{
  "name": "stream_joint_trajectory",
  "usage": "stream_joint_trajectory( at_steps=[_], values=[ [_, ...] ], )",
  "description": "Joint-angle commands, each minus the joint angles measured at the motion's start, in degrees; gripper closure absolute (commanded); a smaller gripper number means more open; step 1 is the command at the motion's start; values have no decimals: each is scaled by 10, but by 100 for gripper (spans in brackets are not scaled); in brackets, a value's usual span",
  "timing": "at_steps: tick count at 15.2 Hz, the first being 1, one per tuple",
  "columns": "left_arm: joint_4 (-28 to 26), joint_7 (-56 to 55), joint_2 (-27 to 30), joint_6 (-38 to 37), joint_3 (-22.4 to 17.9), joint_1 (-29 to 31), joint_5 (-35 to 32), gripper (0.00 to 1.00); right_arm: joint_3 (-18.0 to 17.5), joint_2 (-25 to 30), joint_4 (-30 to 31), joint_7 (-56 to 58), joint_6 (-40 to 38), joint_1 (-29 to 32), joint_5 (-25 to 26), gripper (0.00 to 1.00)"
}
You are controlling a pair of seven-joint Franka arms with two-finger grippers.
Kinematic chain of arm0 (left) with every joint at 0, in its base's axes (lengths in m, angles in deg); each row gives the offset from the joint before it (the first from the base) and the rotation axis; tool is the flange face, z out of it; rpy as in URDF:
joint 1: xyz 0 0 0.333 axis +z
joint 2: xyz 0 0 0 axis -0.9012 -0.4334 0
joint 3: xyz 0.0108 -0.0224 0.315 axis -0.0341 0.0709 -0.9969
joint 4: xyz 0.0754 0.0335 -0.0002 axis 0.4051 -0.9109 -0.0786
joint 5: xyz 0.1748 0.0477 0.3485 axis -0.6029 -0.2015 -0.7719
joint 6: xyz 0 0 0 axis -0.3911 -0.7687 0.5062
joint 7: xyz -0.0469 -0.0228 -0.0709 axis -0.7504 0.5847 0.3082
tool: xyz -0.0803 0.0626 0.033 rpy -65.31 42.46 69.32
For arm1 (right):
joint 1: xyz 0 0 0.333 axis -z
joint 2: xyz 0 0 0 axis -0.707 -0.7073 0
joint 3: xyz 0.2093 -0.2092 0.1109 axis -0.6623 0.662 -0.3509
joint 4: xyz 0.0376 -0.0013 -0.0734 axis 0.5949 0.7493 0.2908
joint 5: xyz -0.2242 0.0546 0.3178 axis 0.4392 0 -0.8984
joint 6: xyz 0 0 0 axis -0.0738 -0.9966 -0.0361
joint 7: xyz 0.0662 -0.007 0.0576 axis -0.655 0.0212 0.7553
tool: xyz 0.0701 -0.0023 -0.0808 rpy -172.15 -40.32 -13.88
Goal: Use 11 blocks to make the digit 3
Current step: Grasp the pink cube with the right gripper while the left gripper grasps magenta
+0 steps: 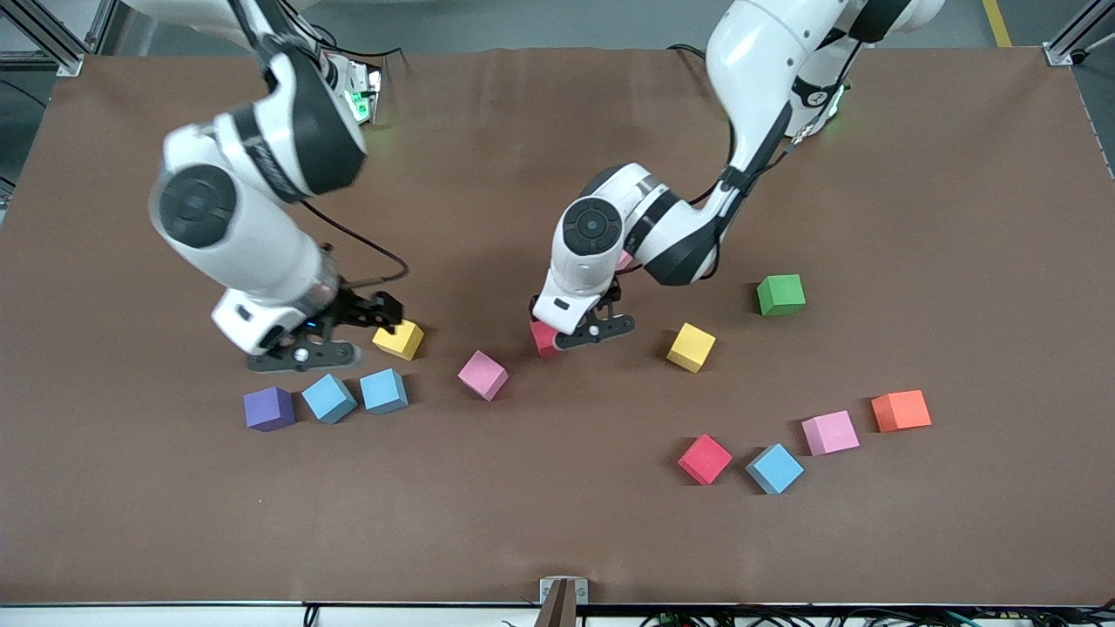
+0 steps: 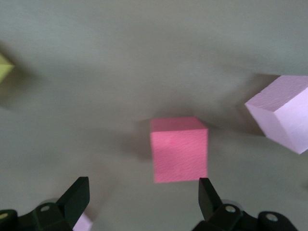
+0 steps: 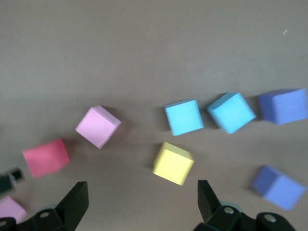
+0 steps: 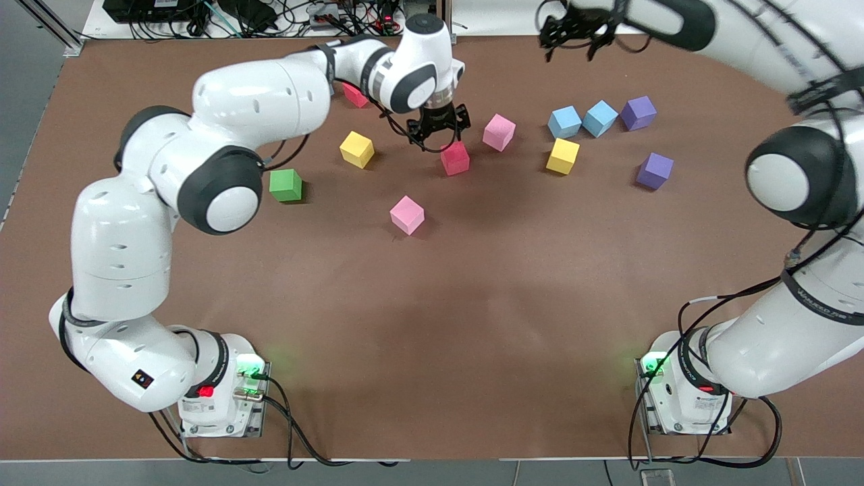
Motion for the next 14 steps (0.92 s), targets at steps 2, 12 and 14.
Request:
stream_joint_trajectory(
  at_steps=[2,12,14],
  values=[
    [23,-14,-43,61,-12,-17,-10,0,4,-68,-5,-170,78,-35,0,0],
    [23,-27,-85,127,-15,-18,-10,17,6,-177,-7,-335,171,-53,-55,1],
    [22,-26,-84,127,-15,-22,-10,34,6,-184,-7,-347,171,-55,-56,0]
  ],
)
